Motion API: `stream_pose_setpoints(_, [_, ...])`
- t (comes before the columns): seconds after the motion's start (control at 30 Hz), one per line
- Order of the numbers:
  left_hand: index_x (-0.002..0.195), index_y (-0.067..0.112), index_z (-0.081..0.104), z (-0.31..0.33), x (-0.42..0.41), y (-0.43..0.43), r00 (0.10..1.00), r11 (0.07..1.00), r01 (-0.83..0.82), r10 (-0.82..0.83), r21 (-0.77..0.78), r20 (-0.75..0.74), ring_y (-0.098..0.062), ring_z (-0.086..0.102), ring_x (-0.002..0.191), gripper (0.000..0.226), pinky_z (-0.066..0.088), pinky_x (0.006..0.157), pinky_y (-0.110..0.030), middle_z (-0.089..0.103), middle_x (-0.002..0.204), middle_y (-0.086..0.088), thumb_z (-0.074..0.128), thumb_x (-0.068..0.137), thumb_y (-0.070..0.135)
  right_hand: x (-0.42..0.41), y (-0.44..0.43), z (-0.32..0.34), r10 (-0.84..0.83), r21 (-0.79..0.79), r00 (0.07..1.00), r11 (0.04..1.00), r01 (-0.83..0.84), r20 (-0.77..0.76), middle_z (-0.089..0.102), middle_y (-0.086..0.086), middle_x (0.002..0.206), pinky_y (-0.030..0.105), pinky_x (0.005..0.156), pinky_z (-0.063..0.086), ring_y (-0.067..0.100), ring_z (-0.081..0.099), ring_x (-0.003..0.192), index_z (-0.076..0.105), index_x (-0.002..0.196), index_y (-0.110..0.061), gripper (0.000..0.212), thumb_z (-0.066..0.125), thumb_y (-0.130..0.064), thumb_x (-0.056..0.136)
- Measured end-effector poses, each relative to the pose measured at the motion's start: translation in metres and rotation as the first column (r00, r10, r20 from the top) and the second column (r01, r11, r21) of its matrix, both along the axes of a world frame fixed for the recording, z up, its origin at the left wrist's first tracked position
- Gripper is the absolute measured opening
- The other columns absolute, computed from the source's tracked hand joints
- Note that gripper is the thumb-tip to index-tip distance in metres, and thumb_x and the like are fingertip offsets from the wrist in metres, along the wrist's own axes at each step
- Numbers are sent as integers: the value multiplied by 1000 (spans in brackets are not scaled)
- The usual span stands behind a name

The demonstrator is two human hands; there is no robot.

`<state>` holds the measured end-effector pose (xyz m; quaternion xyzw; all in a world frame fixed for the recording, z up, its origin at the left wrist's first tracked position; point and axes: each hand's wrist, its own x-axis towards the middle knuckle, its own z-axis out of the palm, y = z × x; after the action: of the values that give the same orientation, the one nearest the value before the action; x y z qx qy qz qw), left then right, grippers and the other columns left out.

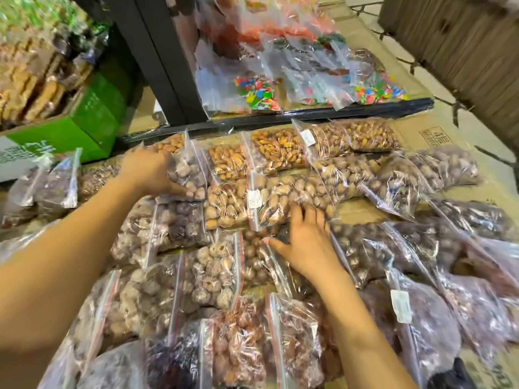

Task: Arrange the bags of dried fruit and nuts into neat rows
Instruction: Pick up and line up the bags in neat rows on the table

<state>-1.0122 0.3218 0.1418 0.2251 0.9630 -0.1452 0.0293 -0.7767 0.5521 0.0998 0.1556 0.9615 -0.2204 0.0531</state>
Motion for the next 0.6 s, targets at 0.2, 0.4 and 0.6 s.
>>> stream_pose_setpoints(0.2, [72, 10, 54, 13, 34, -20, 984, 831, -23, 117, 556, -135, -32, 58, 69, 71, 48, 58, -43, 61, 75, -11, 69, 56, 77, 12, -4, 21, 21, -61, 1000, 998, -21, -3, 25, 13, 147, 43, 112, 25, 29, 15, 137, 14, 145, -15, 85, 55, -58, 84])
stream_pose_setpoints(0.4, [106, 20, 66, 80, 133, -4, 922, -158, -241, 272, 958, 277, -10, 68, 95, 60, 55, 88, -34, 71, 104, 6, 74, 64, 63, 38, -60, 76, 25, -600, 994, 795, -86, -109, 4, -11, 156, 45, 115, 17, 15, 9, 142, -2, 144, -43, 107, 68, -64, 66])
stream_pose_setpoints(0.6, [96, 12, 70, 88, 244, 24, 757, -294, -644, -119, 706, 642, -20, 72, 71, 40, 57, 62, -35, 75, 84, -3, 72, 74, 46, 72, -100, 87, -294, -801, 924, 598, -22, -244, 54, -14, 118, 16, 91, 47, -11, 52, 101, 39, 130, -30, 89, 86, -44, 56])
